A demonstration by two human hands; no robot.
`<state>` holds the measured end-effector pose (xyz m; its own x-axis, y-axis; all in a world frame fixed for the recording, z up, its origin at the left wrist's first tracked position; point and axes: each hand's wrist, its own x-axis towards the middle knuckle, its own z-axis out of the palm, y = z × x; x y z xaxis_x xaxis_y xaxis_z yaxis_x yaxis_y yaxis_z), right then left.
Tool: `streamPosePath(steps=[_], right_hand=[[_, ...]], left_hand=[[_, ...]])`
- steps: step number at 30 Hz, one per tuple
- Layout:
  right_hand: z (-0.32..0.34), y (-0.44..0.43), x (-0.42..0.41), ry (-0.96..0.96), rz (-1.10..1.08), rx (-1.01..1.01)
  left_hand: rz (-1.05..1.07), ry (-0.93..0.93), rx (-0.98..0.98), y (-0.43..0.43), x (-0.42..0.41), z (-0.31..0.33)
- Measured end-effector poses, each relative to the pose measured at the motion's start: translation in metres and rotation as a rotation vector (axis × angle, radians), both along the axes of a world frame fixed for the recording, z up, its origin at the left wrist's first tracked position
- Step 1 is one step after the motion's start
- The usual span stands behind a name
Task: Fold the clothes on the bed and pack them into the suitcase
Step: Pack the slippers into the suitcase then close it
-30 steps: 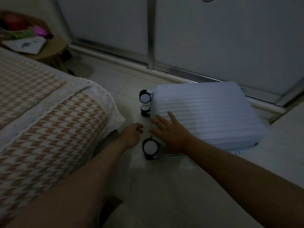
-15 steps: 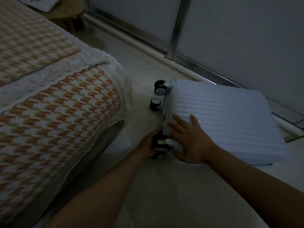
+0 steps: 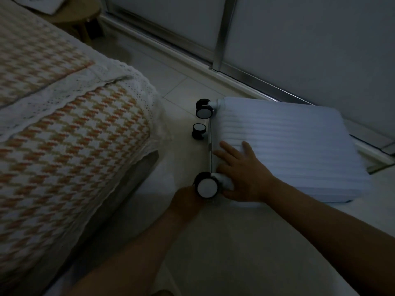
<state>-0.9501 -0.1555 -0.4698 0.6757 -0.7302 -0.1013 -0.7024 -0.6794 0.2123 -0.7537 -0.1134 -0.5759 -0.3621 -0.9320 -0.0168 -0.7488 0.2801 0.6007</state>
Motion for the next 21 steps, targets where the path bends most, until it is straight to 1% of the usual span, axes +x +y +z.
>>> streamPosePath(steps=[1, 2, 4, 5, 6, 7, 8, 10, 11, 12, 13, 14, 16, 17, 18, 19, 20, 21], right_hand=[[0.0, 0.0, 0.001, 0.003, -0.002, 0.0], [0.001, 0.001, 0.002, 0.003, -0.006, 0.0], [0.0, 0.006, 0.0, -0.016, -0.026, 0.001], [-0.001, 0.009, 0.0, -0.038, -0.042, 0.002], [-0.001, 0.014, 0.001, -0.061, -0.06, -0.002], [-0.002, 0.02, 0.001, -0.091, -0.083, -0.017], [-0.002, 0.028, 0.0, -0.134, -0.103, -0.047], [0.004, 0.045, -0.004, -0.271, -0.1, -0.135], [0.005, 0.058, -0.007, -0.346, -0.049, -0.184], [0.001, 0.071, -0.01, -0.392, 0.004, -0.203], [-0.004, 0.083, -0.014, -0.398, 0.019, -0.165], [-0.008, 0.095, -0.015, -0.396, -0.037, -0.088], [-0.017, 0.112, -0.009, -0.423, -0.31, 0.133], [-0.021, 0.116, -0.004, -0.424, -0.454, 0.3], [-0.025, 0.118, 0.004, -0.458, -0.567, 0.519], [-0.027, 0.117, 0.013, -0.537, -0.675, 0.715], [-0.03, 0.116, 0.024, -0.664, -0.798, 0.844], [-0.034, 0.114, 0.035, -0.779, -0.917, 0.914]], left_hand=[[-0.004, 0.02, -0.042, 0.011, -0.003, -0.006], [-0.016, 0.029, -0.029, 0.018, -0.007, -0.009], [-0.037, -0.028, -0.015, 0.024, -0.015, -0.007], [-0.064, -0.043, 0.025, 0.026, -0.02, -0.006], [-0.057, -0.024, 0.023, 0.025, -0.023, -0.008], [-0.025, -0.044, -0.027, 0.026, -0.025, -0.007], [-0.05, -0.093, -0.04, 0.031, -0.027, -0.003], [-0.051, -0.108, 0.087, 0.033, -0.037, 0.001], [-0.059, -0.135, 0.128, 0.034, -0.042, 0.001], [-0.07, -0.139, 0.161, 0.035, -0.046, 0.001], [-0.092, -0.137, 0.207, 0.036, -0.048, 0.0], [-0.104, -0.123, 0.253, 0.037, -0.05, 0.003], [-0.182, -0.175, 0.364, 0.037, -0.048, 0.013], [-0.248, -0.2, 0.382, 0.034, -0.045, 0.013], [-0.287, -0.211, 0.405, 0.031, -0.042, 0.017], [-0.318, -0.24, 0.404, 0.03, -0.037, 0.022], [-0.34, -0.272, 0.415, 0.027, -0.031, 0.028], [-0.372, -0.312, 0.426, 0.023, -0.024, 0.033]])
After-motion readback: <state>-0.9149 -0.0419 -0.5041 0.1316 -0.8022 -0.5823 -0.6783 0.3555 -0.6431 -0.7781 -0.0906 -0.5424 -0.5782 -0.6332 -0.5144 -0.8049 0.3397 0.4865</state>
